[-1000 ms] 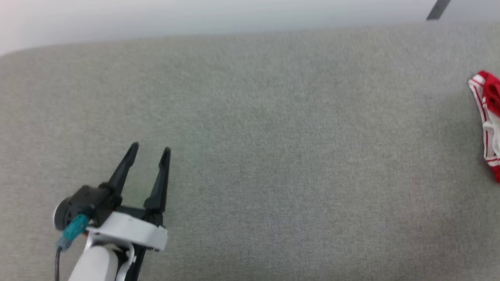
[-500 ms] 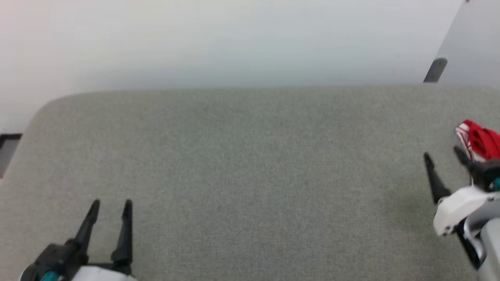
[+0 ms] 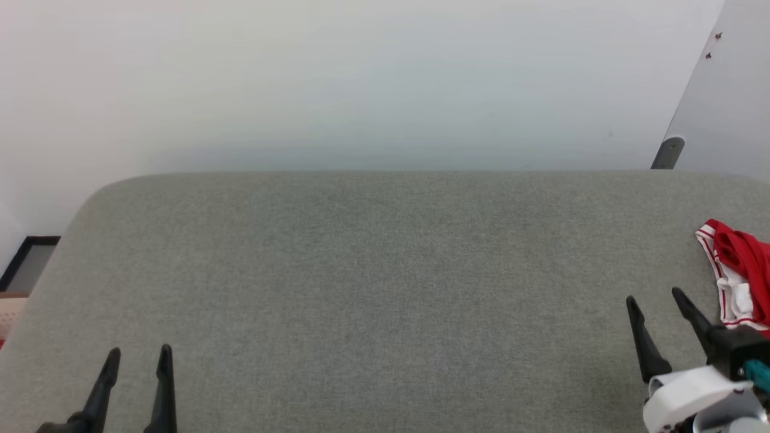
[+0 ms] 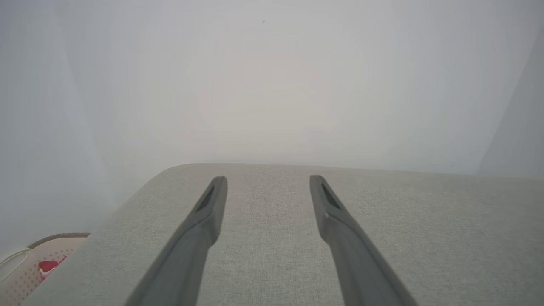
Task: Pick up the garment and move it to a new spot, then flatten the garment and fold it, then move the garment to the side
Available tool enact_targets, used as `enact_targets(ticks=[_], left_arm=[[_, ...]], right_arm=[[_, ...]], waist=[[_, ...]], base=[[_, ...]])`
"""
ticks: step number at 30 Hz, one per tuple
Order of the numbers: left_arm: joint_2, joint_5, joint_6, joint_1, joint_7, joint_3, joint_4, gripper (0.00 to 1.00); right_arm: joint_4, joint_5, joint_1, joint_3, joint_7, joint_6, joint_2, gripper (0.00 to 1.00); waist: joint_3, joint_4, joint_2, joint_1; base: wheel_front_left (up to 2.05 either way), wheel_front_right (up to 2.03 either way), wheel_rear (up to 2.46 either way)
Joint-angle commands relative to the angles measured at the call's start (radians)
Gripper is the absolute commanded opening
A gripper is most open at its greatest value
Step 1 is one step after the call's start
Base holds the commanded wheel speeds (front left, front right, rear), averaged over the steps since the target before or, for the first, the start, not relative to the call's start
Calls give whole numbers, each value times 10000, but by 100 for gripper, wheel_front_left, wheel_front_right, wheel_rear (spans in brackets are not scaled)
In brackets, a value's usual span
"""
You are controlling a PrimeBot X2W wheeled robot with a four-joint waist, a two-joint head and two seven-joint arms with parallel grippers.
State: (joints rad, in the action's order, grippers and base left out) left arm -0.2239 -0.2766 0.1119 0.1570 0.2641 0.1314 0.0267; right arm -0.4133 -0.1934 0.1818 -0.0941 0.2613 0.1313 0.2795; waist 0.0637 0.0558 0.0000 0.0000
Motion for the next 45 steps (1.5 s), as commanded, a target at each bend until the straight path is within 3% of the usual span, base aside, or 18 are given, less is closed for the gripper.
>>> enact_targets(ticks=[1,13,21,45], left_arm=[[54,124,52,150,-8,93,-28,100],[130,202,183,551,-8,298,199,100],[109,76,195,693,-8,251,359,100],[-52,-183,194,662,-8,-74,409,100]], right_arm=[[279,91,-350,120,45,-12,-121,100],[1877,580,-2093,676,46,-12,-1037,100],[2444,757,-2639,788,46,-12,-1315,100],[2793,932,-2869,890,47,-12,-1481,100]], waist=[[81,42,0,0],[334,83,0,0],[355,-54,0,0],[300,-178,0,0]], base=[[0,0,0],[0,0,0],[0,0,0],[0,0,0]])
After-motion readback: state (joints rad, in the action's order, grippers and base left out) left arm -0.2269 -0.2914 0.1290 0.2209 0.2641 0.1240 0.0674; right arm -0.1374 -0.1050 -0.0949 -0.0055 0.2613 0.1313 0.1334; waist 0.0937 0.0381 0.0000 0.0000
